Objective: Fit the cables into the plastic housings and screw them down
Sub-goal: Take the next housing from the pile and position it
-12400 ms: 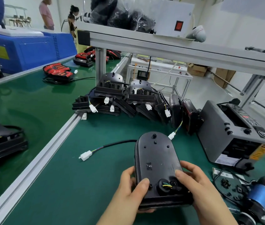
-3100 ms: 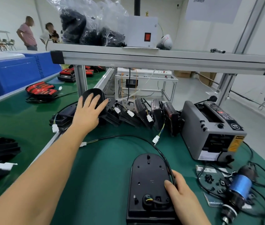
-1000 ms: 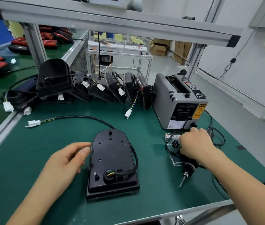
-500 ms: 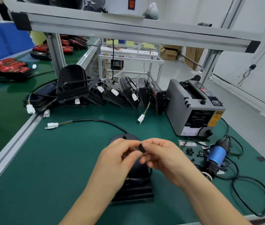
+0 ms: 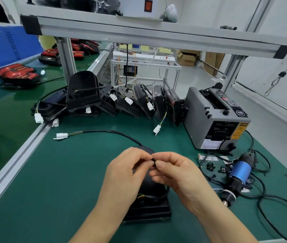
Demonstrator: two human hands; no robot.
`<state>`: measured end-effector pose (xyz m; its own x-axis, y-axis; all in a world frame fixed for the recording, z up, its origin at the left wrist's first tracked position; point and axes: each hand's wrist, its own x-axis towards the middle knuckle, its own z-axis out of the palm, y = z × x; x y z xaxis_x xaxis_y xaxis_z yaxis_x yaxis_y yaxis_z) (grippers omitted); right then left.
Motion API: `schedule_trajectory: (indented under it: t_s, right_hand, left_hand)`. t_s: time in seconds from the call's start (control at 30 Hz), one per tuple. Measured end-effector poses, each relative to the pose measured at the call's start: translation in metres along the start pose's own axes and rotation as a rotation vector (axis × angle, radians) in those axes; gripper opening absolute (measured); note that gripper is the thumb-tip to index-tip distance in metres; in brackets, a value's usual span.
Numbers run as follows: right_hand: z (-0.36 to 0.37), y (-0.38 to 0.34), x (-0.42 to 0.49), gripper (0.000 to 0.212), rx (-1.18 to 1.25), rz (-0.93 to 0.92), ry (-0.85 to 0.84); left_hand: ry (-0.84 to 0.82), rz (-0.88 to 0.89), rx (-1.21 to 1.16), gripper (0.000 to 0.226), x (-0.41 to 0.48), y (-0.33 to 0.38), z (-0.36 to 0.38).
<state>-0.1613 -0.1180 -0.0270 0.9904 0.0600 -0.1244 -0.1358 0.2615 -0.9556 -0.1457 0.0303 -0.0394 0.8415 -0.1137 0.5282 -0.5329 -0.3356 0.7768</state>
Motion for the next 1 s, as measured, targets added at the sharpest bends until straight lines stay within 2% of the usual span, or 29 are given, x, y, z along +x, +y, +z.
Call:
schedule_trajectory:
  t_s: [0.17, 0.3, 0.43, 0.5, 0.63, 0.77, 0.87, 1.0]
  right_hand:
    - [0.001, 0.001, -0.003, 0.019, 0.043, -0.026, 0.041]
    - [0.005, 0.001, -0.005, 0.022, 0.102, -0.039, 0.082]
    - [0.007, 0.002, -0.007, 0.016, 0.098, -0.078, 0.128]
    - [0.007, 0.003, -0.008, 0.013, 0.062, -0.095, 0.155]
    - [0.006, 0.005, -0.011, 0.011, -0.069, -0.102, 0.177]
    - [0.003, 0.005, -0.014, 0.011, -0.121, -0.066, 0.141]
    - [-0.001, 0.001, -0.018, 0.008, -0.16, 0.016, 0.066]
    - [-0.003, -0.002, -0.023, 0.02, -0.156, 0.11, -0.002]
  left_hand:
    - [0.01, 0.027, -0.01, 0.012, -0.001, 0.002, -0.001]
    - [0.034, 0.128, 0.132, 0.001, -0.004, 0.004, -0.001]
    - [0.039, 0.21, 0.25, 0.008, -0.006, 0.007, -0.001]
    - [-0.006, 0.222, 0.258, 0.009, -0.004, 0.007, -0.003]
    - [-0.206, 0.225, 0.241, 0.005, 0.005, 0.003, -0.01]
    - [-0.267, 0.285, 0.266, 0.011, 0.007, -0.001, -0.015]
    - [-0.209, 0.3, 0.202, 0.018, 0.002, -0.003, -0.019]
    - [-0.176, 0.311, 0.157, 0.018, -0.008, -0.006, -0.017]
